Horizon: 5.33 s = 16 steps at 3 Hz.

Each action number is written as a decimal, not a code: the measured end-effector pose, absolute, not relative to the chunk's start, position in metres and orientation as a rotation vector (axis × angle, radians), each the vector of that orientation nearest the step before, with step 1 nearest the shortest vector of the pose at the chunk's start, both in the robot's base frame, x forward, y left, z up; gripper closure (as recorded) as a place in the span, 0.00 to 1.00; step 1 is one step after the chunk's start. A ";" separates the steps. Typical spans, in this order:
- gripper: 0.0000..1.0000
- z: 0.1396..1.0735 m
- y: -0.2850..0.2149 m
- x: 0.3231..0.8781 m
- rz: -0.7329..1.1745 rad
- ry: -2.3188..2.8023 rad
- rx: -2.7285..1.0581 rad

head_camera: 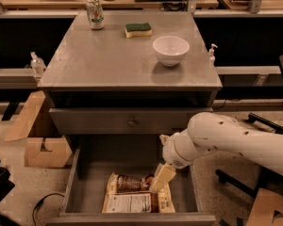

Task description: Pick brown chip bag from middle drawer and place on counter

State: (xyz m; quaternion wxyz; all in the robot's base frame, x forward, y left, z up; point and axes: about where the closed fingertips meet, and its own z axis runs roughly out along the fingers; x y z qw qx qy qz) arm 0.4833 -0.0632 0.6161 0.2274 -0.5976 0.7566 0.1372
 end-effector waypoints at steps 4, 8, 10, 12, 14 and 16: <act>0.00 0.467 0.031 0.473 0.708 2.057 -1.687; 0.00 0.398 0.011 0.517 0.580 2.146 -1.723; 0.00 0.370 0.000 0.501 0.602 2.228 -1.720; 0.40 0.355 0.004 0.485 0.636 2.267 -1.737; 0.86 0.357 0.005 0.484 0.639 2.267 -1.739; 1.00 0.365 0.005 0.484 0.639 2.267 -1.739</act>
Offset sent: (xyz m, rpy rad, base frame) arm -0.0060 0.0865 -0.1244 0.1349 0.1627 0.0932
